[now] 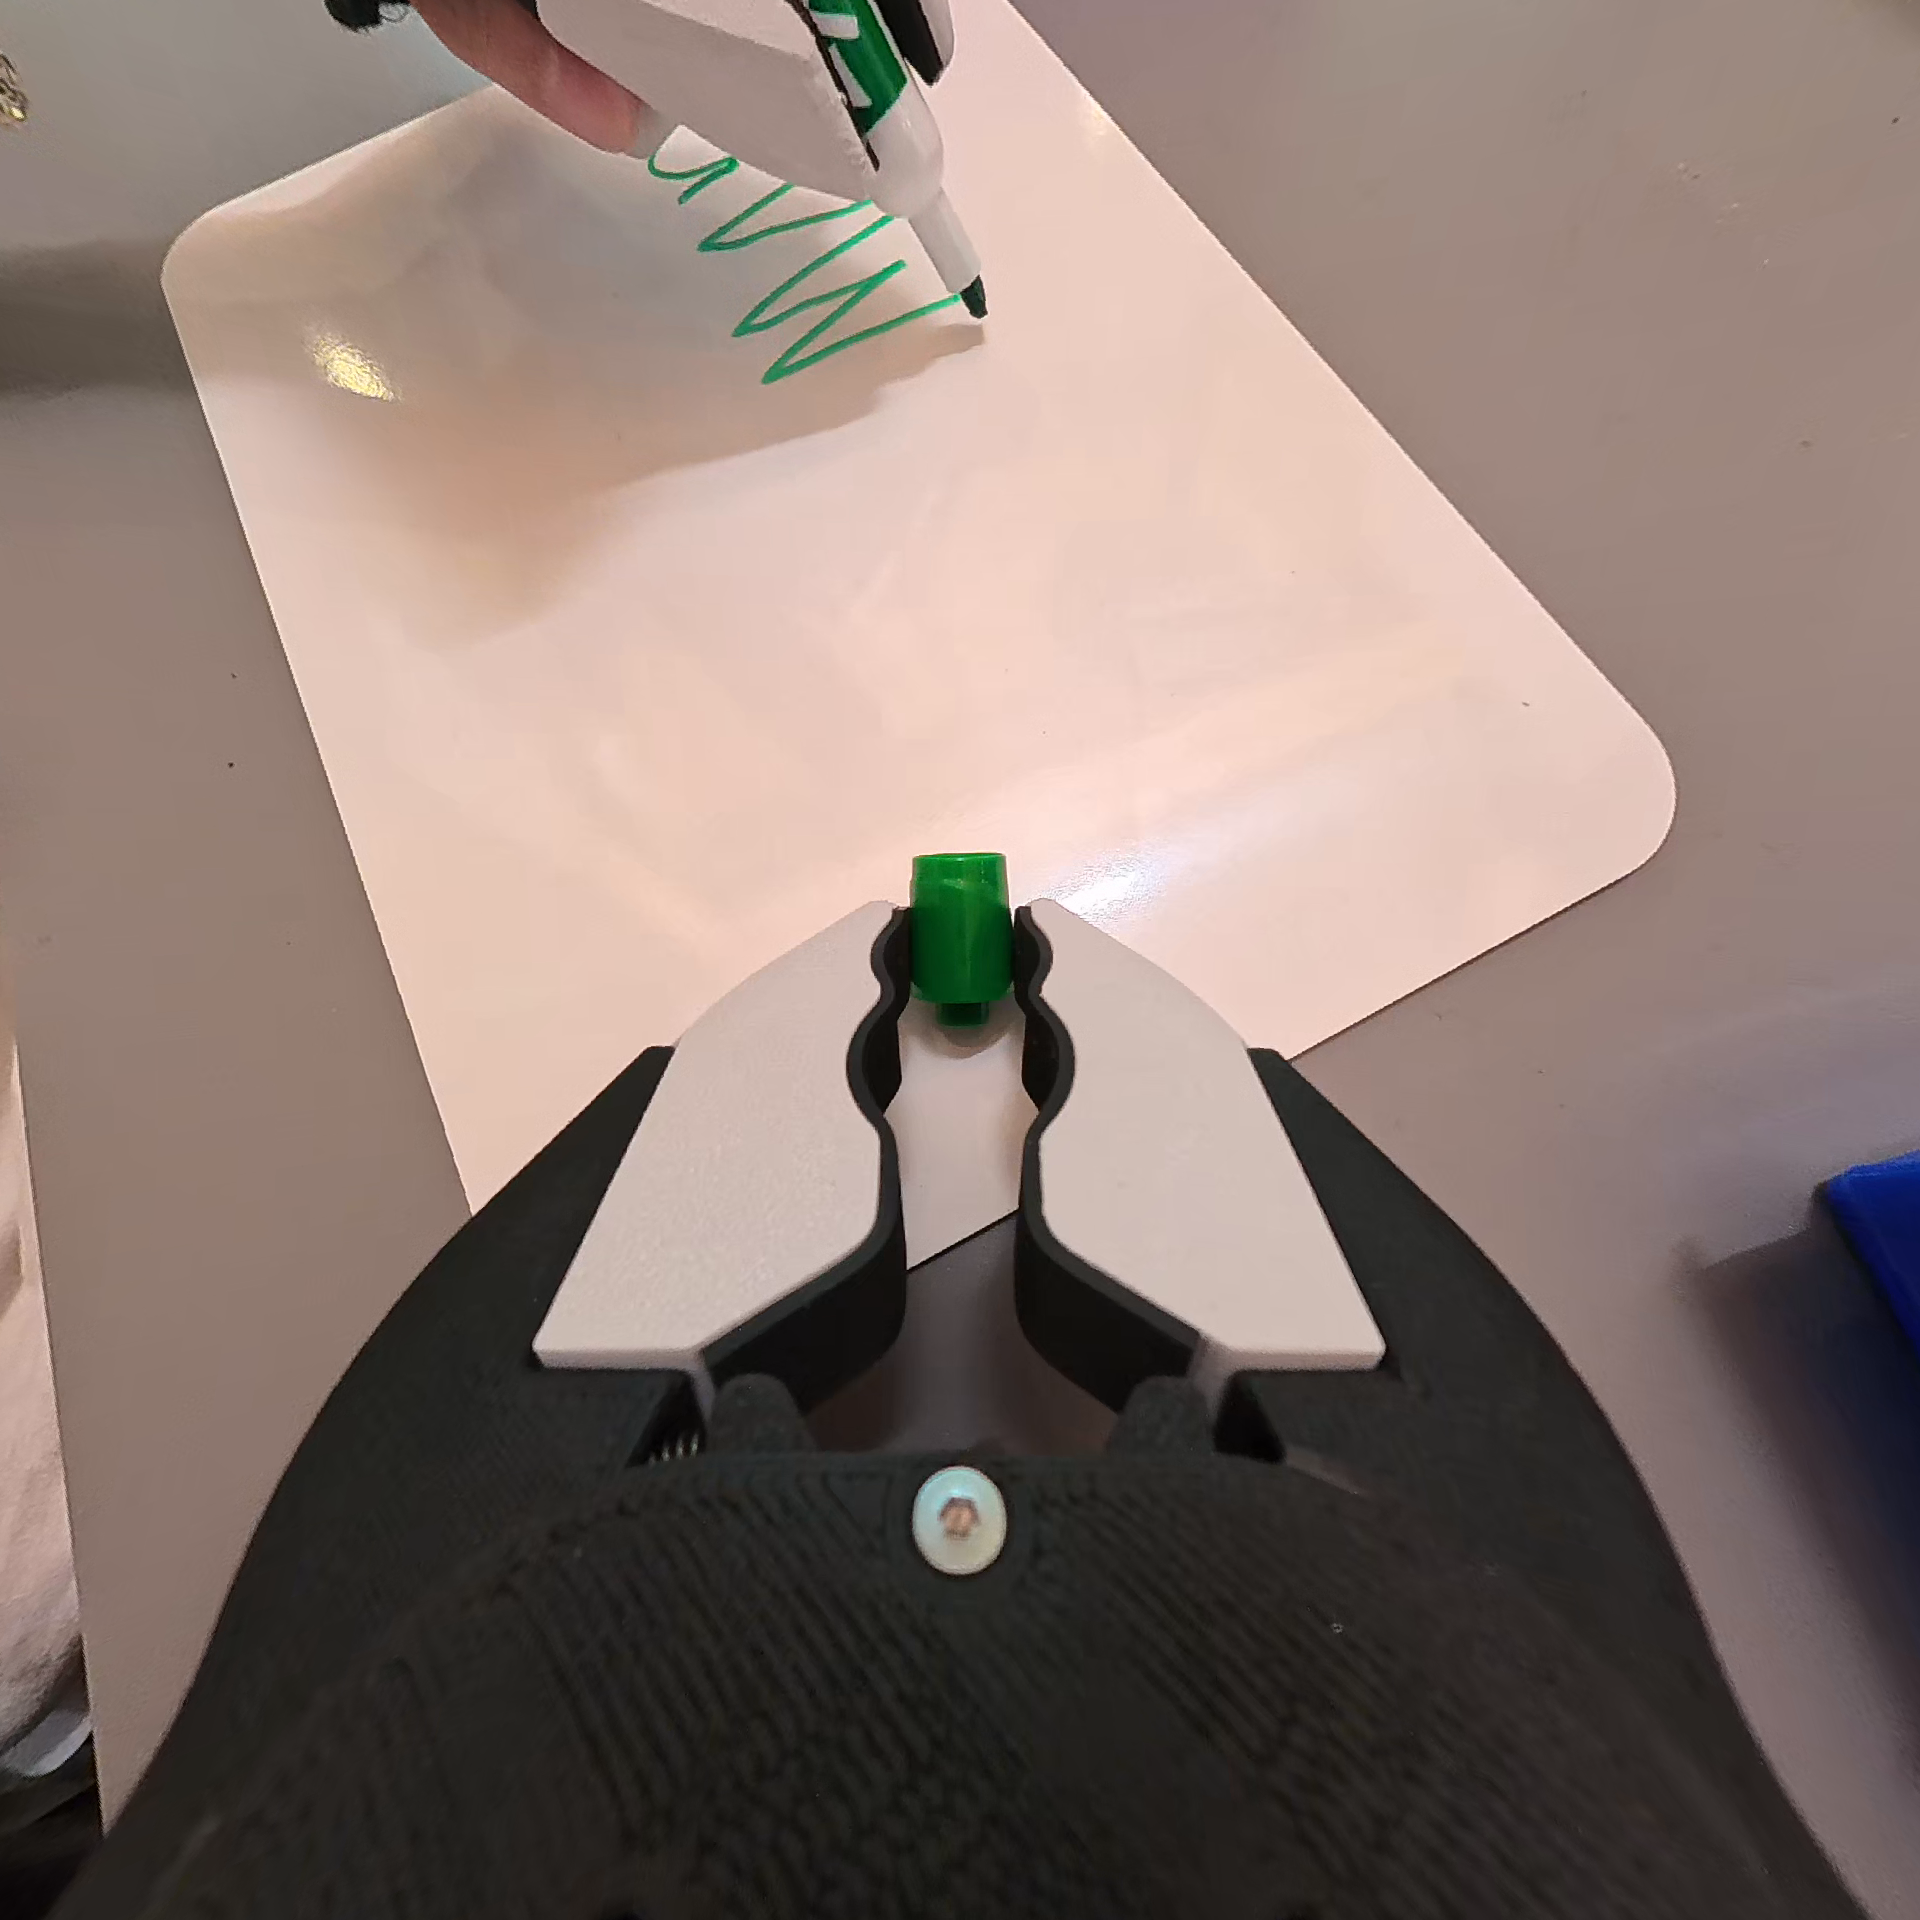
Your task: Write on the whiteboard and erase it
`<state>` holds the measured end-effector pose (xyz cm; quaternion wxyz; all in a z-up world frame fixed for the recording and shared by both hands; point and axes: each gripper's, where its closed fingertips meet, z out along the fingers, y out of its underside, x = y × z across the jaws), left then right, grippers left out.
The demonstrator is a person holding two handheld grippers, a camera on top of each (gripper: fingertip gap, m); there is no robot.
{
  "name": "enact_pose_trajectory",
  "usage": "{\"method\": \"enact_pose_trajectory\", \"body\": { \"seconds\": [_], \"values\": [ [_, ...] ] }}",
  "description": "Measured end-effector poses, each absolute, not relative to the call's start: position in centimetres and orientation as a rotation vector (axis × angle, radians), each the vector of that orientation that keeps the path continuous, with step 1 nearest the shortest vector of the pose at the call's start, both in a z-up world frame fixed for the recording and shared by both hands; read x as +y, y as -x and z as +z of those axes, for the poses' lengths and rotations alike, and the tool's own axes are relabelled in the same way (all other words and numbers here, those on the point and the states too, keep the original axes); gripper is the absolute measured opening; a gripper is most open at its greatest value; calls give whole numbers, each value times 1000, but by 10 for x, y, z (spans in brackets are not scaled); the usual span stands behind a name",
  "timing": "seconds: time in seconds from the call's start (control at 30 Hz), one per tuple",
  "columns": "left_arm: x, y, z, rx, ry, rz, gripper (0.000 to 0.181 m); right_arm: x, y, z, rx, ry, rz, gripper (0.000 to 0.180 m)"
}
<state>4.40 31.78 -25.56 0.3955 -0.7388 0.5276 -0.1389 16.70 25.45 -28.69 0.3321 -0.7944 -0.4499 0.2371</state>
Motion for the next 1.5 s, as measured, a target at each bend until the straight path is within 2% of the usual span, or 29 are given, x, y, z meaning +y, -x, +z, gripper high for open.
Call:
{"method": "enact_pose_trajectory", "body": {
  "seconds": [0.03, 0.63, 0.83, 1.17, 1.5],
  "values": [
    [318, -44, -256, 1342, 1873, -343, 19, 254, -167, -287, -1175, 2076, 620, 19],
    [279, -70, -259, 1512, 1794, -314, 19, 254, -167, -287, -1176, 2075, 619, 19],
    [299, -68, -240, 1363, 1784, -374, 19, 254, -167, -287, -1176, 2076, 619, 19],
    [314, -66, -260, 1400, 1822, -281, 19, 254, -167, -287, -1175, 2076, 620, 19],
    [286, -49, -260, 1468, 1831, -204, 19, 254, -167, -287, -1175, 2076, 620, 19]
  ]
}}
